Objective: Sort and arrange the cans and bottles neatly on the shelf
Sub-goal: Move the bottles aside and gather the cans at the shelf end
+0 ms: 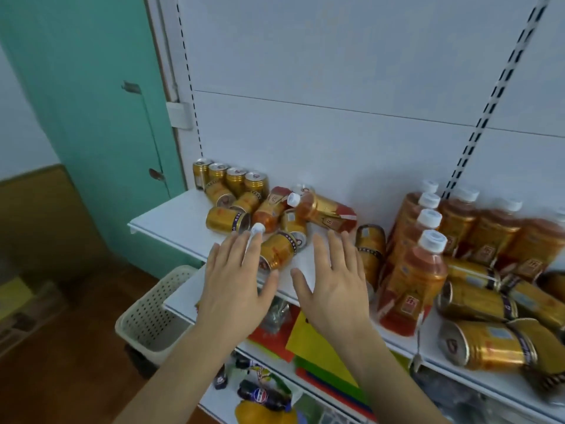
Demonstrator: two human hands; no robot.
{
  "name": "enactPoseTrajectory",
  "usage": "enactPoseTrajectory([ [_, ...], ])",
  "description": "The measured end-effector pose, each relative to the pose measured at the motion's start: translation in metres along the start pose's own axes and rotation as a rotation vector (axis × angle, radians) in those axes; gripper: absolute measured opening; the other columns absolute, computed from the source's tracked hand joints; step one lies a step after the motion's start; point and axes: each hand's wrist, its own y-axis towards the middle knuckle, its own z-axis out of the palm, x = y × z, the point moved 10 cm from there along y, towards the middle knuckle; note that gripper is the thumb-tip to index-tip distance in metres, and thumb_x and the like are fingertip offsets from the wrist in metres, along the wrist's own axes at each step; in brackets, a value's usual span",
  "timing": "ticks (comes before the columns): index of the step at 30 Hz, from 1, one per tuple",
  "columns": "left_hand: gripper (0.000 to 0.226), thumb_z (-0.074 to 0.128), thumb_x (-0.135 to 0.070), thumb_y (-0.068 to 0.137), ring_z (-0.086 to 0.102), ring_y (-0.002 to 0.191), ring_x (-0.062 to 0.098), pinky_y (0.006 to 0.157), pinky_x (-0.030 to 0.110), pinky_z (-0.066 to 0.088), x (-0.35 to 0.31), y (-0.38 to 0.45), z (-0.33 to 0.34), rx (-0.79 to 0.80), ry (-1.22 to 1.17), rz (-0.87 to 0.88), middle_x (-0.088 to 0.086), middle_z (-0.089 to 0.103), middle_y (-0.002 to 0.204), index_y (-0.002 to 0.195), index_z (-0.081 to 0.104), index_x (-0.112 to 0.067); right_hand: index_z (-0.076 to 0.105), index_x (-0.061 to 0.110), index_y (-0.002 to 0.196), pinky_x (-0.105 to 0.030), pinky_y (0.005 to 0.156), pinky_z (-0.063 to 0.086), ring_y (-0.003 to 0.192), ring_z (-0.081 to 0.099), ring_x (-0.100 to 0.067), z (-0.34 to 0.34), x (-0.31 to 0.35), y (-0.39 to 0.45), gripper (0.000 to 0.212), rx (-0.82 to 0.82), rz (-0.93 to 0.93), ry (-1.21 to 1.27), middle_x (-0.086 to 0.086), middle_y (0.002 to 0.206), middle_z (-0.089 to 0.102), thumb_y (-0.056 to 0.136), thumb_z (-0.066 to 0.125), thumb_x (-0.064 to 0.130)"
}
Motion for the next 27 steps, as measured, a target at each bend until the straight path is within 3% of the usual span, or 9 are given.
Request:
enactPoseTrajectory([
  [5, 0.076, 0.044, -0.058, 0.103, 0.025, 0.157, 0.029, 0.128, 0.052, 0.022, 0.021, 0.051, 0.017, 0.062, -0.061, 0.083, 0.008, 0.036, 0.168, 0.165, 0.030, -0.016, 0.031, 0.015, 0.167, -0.054, 0.132, 0.018, 0.164, 0.012, -0.035, 0.022, -0.002, 0.030, 0.079, 0.021, 0.112, -0.080, -0.012, 0.173, 0.030, 0.105, 0.044, 0.062],
  [8, 0.072, 0.051, -0.052, 0.102, 0.037, 0.150, 0.031, 0.121, 0.053, 0.033, 0.033, 0.075, 0.022, 0.076, -0.088, 0.177, 0.009, 0.047, 0.159, 0.161, 0.037, -0.012, 0.024, 0.020, 0.168, -0.052, 0.133, 0.014, 0.165, 0.006, -0.032, 0.032, -0.001, 0.045, 0.078, 0.055, 0.186, -0.123, -0.008, 0.175, 0.025, 0.105, 0.038, 0.064],
  [12, 0.071, 0.051, -0.051, 0.103, 0.046, 0.143, 0.029, 0.117, 0.050, 0.039, 0.054, 0.116, 0.035, 0.111, -0.108, 0.262, 0.008, 0.052, 0.154, 0.161, 0.036, -0.012, 0.028, 0.017, 0.167, -0.052, 0.131, 0.016, 0.163, 0.012, -0.033, 0.031, 0.002, 0.067, 0.074, 0.060, 0.246, -0.158, -0.009, 0.172, 0.031, 0.107, 0.042, 0.058],
  [22, 0.094, 0.049, -0.071, 0.096, 0.046, 0.139, 0.035, 0.117, 0.051, 0.038, 0.060, 0.203, 0.121, 0.294, 0.007, 0.236, 0.011, 0.058, 0.146, 0.166, 0.019, -0.014, 0.036, 0.020, 0.162, -0.057, 0.127, 0.026, 0.161, 0.020, -0.037, 0.046, -0.005, 0.150, 0.071, 0.080, 0.188, -0.092, -0.008, 0.167, 0.039, 0.101, 0.056, 0.049],
  [27, 0.089, 0.051, -0.074, 0.093, 0.049, 0.133, 0.034, 0.113, 0.050, 0.041, 0.059, 0.213, 0.140, 0.300, 0.120, 0.239, 0.011, 0.063, 0.139, 0.158, 0.036, -0.016, 0.046, 0.023, 0.158, -0.052, 0.129, 0.023, 0.159, 0.025, -0.032, 0.073, -0.015, 0.173, 0.065, 0.144, 0.143, -0.093, -0.002, 0.164, 0.043, 0.100, 0.062, 0.049],
])
